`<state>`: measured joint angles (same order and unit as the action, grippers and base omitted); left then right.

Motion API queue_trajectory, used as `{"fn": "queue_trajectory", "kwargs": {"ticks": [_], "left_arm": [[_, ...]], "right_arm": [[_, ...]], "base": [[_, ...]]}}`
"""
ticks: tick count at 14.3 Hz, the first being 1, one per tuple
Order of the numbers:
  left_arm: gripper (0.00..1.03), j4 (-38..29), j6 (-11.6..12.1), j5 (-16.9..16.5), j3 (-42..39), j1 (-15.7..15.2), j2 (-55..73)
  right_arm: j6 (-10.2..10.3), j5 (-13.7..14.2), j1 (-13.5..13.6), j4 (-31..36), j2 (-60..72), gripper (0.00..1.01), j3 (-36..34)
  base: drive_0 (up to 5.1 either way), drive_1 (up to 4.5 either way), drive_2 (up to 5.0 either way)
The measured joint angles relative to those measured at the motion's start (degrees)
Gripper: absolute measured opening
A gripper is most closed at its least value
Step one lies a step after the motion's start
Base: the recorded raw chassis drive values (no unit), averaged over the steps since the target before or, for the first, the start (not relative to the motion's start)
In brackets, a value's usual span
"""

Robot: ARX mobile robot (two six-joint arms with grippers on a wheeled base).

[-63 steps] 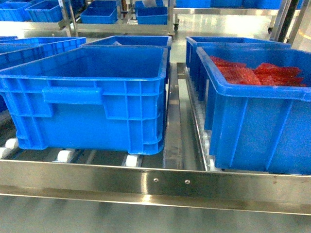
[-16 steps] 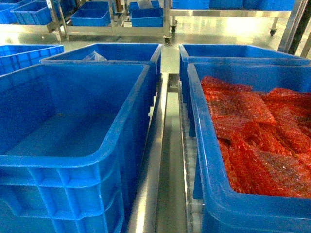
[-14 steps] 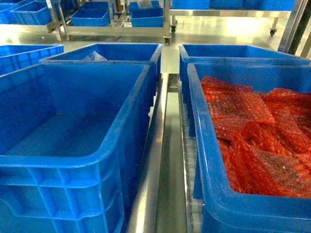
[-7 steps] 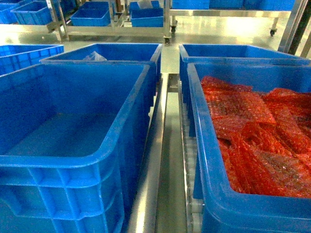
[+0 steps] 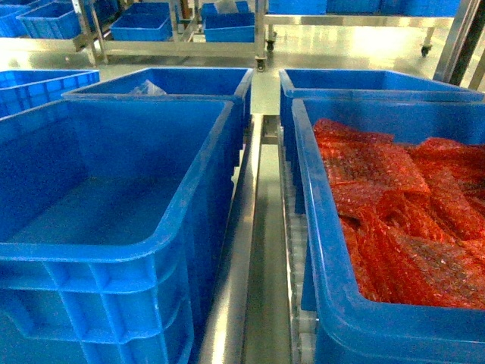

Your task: Pick blue part to blue bin on bottom shelf

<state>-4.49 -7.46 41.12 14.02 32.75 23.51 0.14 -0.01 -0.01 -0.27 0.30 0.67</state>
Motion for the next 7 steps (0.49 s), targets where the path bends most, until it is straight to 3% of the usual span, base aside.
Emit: {"fn": "queue_trajectory", "kwargs": {"ticks": [7], "left_arm": [[0.43, 0.00, 0.00, 0.00, 0.00, 0.00, 0.00]], "right_arm": [[0.00, 0.00, 0.00, 0.00, 0.00, 0.98, 0.00]], "base": [[0.0, 0.00, 0.0]]}}
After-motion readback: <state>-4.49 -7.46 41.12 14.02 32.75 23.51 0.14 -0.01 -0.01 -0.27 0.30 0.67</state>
